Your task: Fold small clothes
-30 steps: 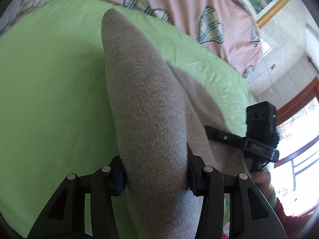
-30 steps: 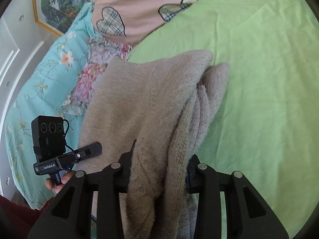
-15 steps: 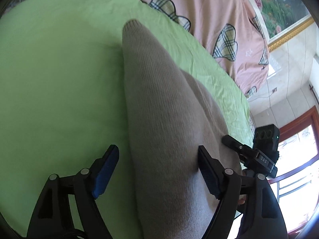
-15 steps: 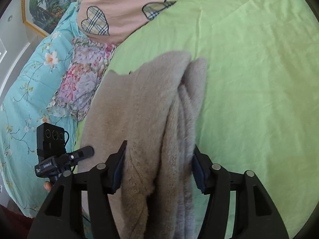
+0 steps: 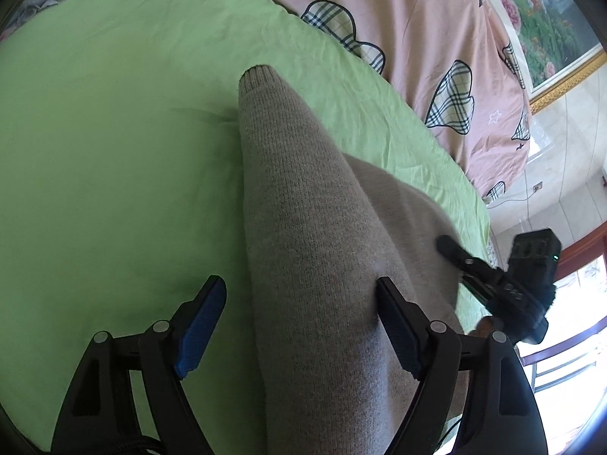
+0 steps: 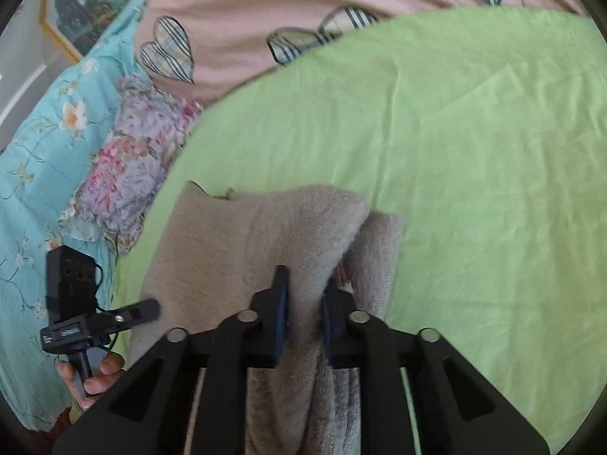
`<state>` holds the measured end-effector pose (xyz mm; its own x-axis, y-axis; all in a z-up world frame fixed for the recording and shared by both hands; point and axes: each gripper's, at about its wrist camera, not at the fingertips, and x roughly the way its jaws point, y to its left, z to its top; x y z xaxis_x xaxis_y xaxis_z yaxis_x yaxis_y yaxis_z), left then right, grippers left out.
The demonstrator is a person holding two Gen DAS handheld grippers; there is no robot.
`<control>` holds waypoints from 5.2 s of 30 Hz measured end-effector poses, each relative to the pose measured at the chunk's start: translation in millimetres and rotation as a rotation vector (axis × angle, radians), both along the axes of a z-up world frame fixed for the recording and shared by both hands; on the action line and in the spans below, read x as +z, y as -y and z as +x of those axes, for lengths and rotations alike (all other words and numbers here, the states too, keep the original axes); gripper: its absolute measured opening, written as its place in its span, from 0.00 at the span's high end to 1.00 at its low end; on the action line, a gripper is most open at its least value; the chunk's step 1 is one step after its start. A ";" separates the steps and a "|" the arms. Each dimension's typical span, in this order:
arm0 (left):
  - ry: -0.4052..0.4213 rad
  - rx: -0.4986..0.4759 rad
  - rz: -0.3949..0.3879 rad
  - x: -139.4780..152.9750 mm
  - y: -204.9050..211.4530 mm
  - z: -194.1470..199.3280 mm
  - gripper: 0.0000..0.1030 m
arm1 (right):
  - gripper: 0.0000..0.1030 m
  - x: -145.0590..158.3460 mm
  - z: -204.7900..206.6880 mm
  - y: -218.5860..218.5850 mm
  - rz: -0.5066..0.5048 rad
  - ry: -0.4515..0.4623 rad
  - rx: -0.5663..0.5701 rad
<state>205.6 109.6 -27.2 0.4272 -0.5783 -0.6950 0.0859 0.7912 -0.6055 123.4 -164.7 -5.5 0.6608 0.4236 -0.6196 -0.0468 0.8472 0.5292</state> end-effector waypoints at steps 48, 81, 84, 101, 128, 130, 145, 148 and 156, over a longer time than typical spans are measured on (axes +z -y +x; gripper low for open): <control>0.248 -0.200 0.463 14.3 48.4 -196.5 0.43 | 0.61 -14.7 -172.0 -13.4 0.025 -0.053 -0.027; 0.102 -0.059 0.421 1.4 46.7 -199.7 0.90 | 0.80 -16.7 -188.3 0.7 -0.126 -0.070 -0.073; 0.170 -0.108 0.358 23.5 39.9 -213.9 0.90 | 0.80 0.9 -189.9 13.9 -0.075 -0.023 -0.111; 0.216 -0.197 0.308 29.5 74.3 -173.5 0.86 | 0.92 -20.2 -69.7 18.4 0.132 -0.094 -0.060; 0.174 -0.223 0.351 5.8 87.3 -157.3 0.80 | 0.93 -30.9 -35.7 29.3 -0.033 -0.141 -0.093; 0.183 -0.227 0.363 6.7 88.4 -158.4 0.80 | 0.87 -35.6 -41.2 29.2 -0.039 -0.141 -0.113; 0.205 -0.214 0.332 11.8 79.5 -165.6 0.67 | 0.73 -16.8 -162.1 -41.3 -0.262 -0.078 -0.029; 0.204 -0.217 0.355 6.4 80.8 -164.7 0.70 | 0.86 -38.5 -158.3 -17.5 -0.240 -0.087 -0.092; 0.221 -0.192 0.373 2.6 85.0 -171.8 0.69 | 0.86 -37.6 -166.7 -19.7 -0.234 -0.087 -0.114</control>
